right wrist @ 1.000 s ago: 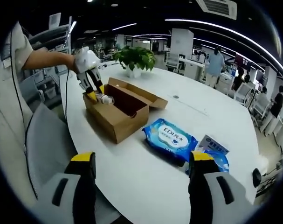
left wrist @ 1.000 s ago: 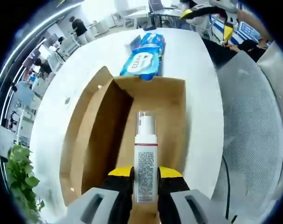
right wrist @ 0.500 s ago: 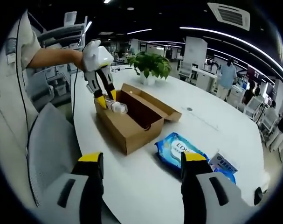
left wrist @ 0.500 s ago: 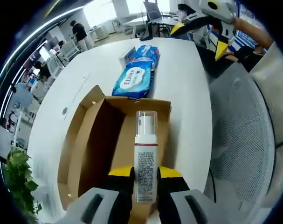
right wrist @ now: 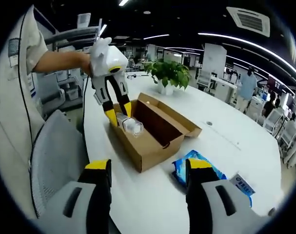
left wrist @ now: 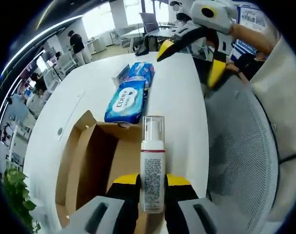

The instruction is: Operate the shoe box by opening the lid, removing the specified soft item, and placing it in the target area until the item is outside and the box remains undamaged.

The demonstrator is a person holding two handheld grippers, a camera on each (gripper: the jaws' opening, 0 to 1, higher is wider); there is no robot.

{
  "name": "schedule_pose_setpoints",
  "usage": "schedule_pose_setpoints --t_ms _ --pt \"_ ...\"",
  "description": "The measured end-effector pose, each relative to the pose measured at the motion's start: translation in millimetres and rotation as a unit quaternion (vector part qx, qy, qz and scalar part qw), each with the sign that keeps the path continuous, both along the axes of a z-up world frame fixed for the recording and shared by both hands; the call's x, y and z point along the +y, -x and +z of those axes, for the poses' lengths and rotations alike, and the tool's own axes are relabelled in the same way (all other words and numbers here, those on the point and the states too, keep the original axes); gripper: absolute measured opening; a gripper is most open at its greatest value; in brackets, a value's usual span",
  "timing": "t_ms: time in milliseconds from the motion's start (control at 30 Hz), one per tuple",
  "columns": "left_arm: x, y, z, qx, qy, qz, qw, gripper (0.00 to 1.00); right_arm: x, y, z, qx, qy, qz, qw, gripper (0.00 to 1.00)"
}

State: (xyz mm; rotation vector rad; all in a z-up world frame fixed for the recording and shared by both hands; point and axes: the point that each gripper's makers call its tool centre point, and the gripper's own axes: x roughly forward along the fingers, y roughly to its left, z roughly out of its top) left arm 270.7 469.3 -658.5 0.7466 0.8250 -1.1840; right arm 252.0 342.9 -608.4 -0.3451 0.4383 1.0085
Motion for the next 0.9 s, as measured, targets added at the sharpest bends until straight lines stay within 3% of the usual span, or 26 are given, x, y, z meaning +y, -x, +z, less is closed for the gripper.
schedule_pose_setpoints --t_ms 433,900 --pt "-26.8 21.1 1.2 0.013 0.037 -0.032 0.9987 0.18 14.8 8.0 0.6 0.006 0.0 0.045 0.999 0.35" --pt "-47.7 47.1 -1.9 0.034 0.077 -0.086 0.9927 0.18 32.1 32.3 -5.7 0.032 0.005 0.106 0.9938 0.25"
